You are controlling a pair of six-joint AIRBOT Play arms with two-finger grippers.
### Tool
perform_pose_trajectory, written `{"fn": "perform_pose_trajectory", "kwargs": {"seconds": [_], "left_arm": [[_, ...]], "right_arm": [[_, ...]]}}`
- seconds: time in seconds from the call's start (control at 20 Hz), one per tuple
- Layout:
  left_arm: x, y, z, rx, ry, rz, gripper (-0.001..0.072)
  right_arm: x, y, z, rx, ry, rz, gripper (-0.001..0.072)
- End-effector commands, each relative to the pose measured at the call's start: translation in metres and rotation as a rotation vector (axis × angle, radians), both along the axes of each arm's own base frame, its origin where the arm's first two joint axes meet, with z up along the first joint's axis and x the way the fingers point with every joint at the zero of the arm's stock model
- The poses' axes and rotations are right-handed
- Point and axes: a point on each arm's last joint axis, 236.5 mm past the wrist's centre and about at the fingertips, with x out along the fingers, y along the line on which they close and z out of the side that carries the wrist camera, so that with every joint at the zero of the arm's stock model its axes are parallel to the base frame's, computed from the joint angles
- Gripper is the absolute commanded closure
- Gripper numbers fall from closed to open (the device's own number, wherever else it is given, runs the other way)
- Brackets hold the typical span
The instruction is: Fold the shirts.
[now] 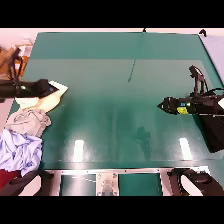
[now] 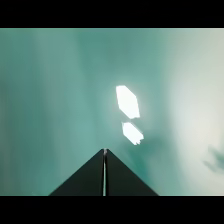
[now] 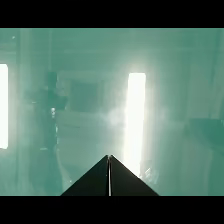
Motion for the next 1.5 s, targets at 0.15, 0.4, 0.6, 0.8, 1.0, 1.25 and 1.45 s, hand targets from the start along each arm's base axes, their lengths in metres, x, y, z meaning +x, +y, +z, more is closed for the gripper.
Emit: {"fn": "perform_pose_trajectory", "kwargs": {"seconds": [0.15, 0.4, 0.6, 0.8, 1.0, 1.25, 1.45], "left_arm": [[0.061, 0.143, -0.003, 0.603, -0.211, 0.217, 0.0293], [0.064, 0.159, -0.114, 0.658, 0.06, 0.114, 0.0023], [0.04, 0.171, -0.191, 0.719, 0.283, -0.006, -0.0013], [0.037, 0.177, -0.22, 0.746, 0.334, -0.042, -0.0002], [0.054, 0.18, -0.201, 0.748, 0.299, -0.014, 0.068], [0.095, 0.15, -0.107, 0.663, 0.234, -0.006, 0.0681], [0.116, 0.023, 0.013, 0.515, -0.012, -0.175, 0.0681]], "right_arm": [[0.023, -0.005, 0.01, 0.003, -0.094, -0.05, 0.0481], [0.032, -0.007, 0.001, 0.002, -0.08, -0.062, 0.0335], [0.034, -0.006, -0.011, 0.0, -0.043, -0.062, 0.0261], [0.035, -0.006, -0.015, 0.0, -0.033, -0.062, 0.0261], [0.034, -0.006, -0.015, 0.0, -0.032, -0.062, 0.0265], [0.036, -0.008, -0.01, 0.012, -0.036, -0.072, 0.0391], [0.045, -0.036, 0.011, 0.037, -0.046, -0.154, 0.0392]]}}
